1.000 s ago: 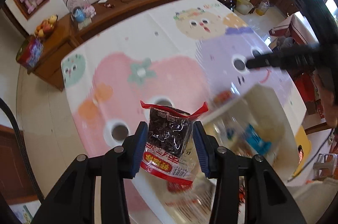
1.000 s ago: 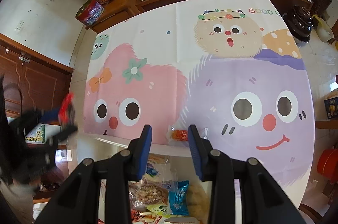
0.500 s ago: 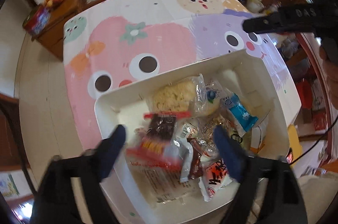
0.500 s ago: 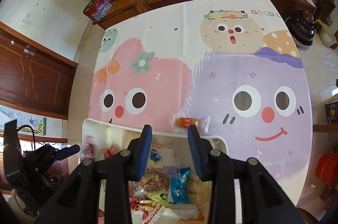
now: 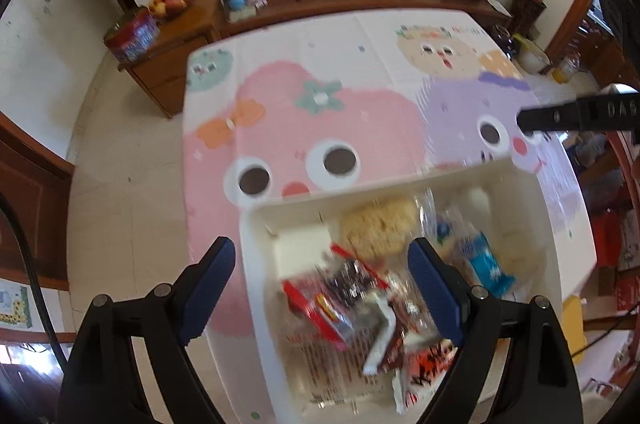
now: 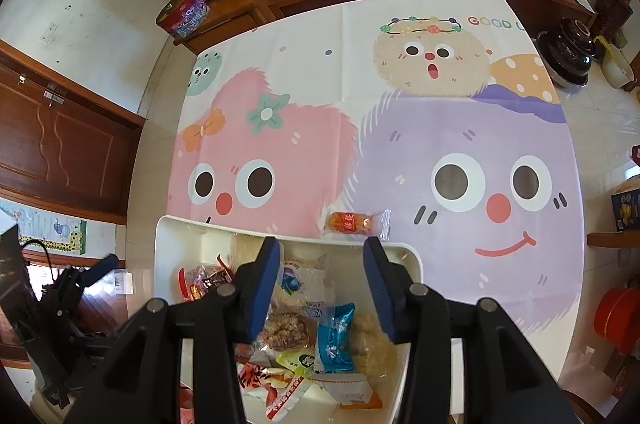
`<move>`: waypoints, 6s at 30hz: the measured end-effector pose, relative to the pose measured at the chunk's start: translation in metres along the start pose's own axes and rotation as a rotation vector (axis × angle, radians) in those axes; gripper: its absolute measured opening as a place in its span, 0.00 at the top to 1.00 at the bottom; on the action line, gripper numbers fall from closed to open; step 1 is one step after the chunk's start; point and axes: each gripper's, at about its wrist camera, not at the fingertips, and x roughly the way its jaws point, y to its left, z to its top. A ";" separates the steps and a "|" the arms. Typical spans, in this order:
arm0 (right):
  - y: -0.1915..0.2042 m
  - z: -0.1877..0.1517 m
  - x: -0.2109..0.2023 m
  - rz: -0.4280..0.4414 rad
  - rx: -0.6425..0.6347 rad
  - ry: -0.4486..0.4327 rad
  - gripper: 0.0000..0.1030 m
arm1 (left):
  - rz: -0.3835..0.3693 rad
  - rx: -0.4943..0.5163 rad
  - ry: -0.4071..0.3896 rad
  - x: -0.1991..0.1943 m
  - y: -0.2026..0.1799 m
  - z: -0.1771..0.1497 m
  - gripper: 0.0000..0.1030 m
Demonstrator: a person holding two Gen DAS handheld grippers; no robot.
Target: Organize snacks
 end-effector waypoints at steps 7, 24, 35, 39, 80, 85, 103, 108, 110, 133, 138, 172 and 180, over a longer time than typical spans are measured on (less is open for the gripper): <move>0.003 0.022 0.017 -0.072 -0.003 0.053 0.54 | 0.014 -0.040 -0.056 0.007 0.012 0.044 0.15; -0.029 0.045 0.133 -0.099 0.175 0.398 0.40 | -0.001 -0.073 -0.007 0.084 0.024 0.093 0.15; -0.024 0.036 0.190 -0.128 0.169 0.595 0.30 | -0.024 -0.095 0.039 0.109 0.032 0.087 0.15; -0.011 0.034 0.193 -0.187 0.119 0.590 0.29 | -0.029 -0.100 0.047 0.112 0.033 0.087 0.15; 0.003 0.037 0.014 -0.185 -0.011 -0.068 0.82 | 0.035 -0.130 -0.015 0.046 0.028 0.070 0.15; 0.018 0.027 -0.021 -0.182 -0.049 -0.182 0.82 | 0.038 -0.137 -0.040 0.023 0.026 0.065 0.15; 0.052 -0.100 -0.074 -0.064 -0.223 -0.180 0.79 | 0.028 -0.172 -0.095 -0.063 -0.014 -0.034 0.11; 0.054 -0.123 -0.072 -0.016 -0.215 -0.140 0.63 | 0.009 -0.183 -0.076 -0.068 -0.021 -0.055 0.09; 0.054 -0.129 -0.077 -0.020 -0.212 -0.157 0.59 | 0.018 -0.170 -0.075 -0.072 -0.027 -0.062 0.09; 0.034 -0.159 -0.137 -0.142 -0.122 -0.391 0.54 | -0.003 -0.178 -0.170 -0.120 -0.073 -0.074 0.09; 0.032 -0.161 -0.138 -0.138 -0.118 -0.392 0.52 | 0.006 -0.177 -0.173 -0.122 -0.076 -0.073 0.09; 0.041 -0.160 -0.132 -0.125 -0.159 -0.386 0.51 | 0.017 -0.172 -0.164 -0.122 -0.078 -0.069 0.09; 0.040 -0.159 -0.132 -0.125 -0.160 -0.387 0.51 | 0.018 -0.172 -0.162 -0.122 -0.077 -0.069 0.09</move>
